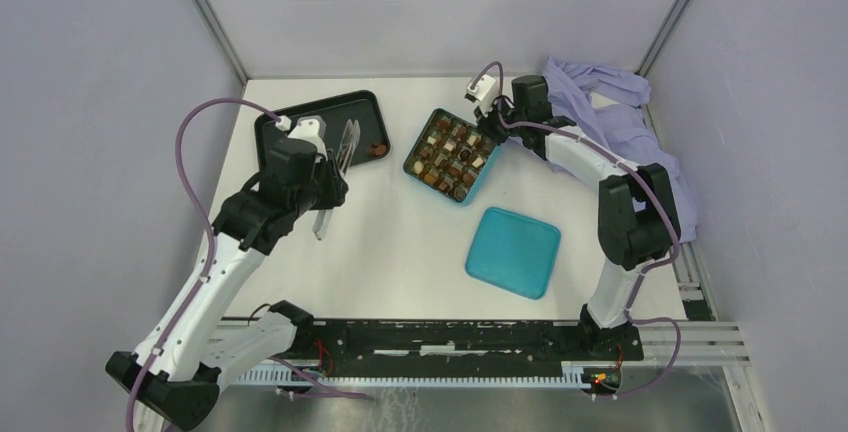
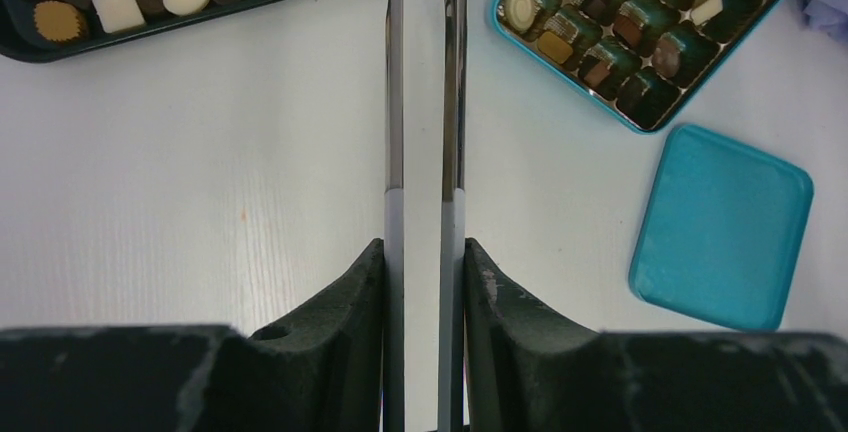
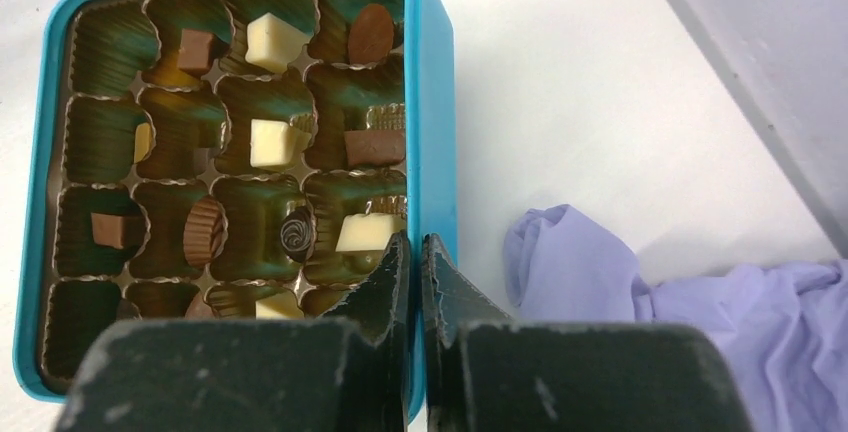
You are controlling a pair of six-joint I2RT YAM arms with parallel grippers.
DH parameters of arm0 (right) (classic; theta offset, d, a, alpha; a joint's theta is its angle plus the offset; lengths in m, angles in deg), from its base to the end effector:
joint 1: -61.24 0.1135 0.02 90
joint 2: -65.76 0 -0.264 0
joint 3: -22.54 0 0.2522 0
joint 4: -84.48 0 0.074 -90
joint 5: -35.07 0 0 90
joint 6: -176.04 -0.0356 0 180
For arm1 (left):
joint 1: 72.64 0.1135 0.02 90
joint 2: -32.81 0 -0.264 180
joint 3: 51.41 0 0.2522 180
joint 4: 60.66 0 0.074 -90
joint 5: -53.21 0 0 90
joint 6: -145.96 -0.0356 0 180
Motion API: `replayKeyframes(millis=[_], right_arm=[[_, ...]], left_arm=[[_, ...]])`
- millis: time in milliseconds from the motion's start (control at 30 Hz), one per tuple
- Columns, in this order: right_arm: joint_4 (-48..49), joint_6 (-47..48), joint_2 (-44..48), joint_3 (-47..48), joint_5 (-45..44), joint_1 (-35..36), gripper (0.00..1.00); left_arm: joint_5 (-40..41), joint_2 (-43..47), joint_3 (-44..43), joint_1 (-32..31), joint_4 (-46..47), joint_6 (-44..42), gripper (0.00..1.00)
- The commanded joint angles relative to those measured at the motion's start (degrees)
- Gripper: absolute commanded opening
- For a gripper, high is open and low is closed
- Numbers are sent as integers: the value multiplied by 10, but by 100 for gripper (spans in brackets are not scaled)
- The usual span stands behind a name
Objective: Pack the chocolate
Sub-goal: Place the fake chocolate in the packing box, then adjust the packing box at the center of the board.
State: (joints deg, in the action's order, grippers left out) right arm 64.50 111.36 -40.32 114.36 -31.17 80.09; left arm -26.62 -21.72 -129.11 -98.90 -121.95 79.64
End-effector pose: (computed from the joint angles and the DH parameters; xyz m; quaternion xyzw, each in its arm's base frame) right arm 0.3982 0.1511 0.2451 -0.4144 0.7653 0.1559 0.4671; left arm 0.1682 -0.0760 0.3604 -0.0186 0.8964 -0.1117 0.4286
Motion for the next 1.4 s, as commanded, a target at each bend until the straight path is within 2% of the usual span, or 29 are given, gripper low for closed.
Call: replayKeyframes(millis=[0, 267, 633, 933, 1167, 1367], right_arm=[[76, 9, 57, -16, -11, 9, 0], [77, -4, 66, -22, 3, 11, 0], [78, -26, 78, -30, 134, 11, 0], [79, -24, 70, -44, 181, 12, 0], [78, -48, 26, -39, 164, 12, 0], [44, -56, -40, -1, 150, 11, 6]], left_arm=[[38, 25, 20, 0, 30, 26, 20], [37, 38, 41, -1, 39, 25, 20], [52, 83, 77, 0, 44, 52, 19], [43, 85, 79, 0, 45, 58, 19], [17, 94, 103, 0, 58, 88, 19], [-8, 97, 124, 0, 61, 123, 19]])
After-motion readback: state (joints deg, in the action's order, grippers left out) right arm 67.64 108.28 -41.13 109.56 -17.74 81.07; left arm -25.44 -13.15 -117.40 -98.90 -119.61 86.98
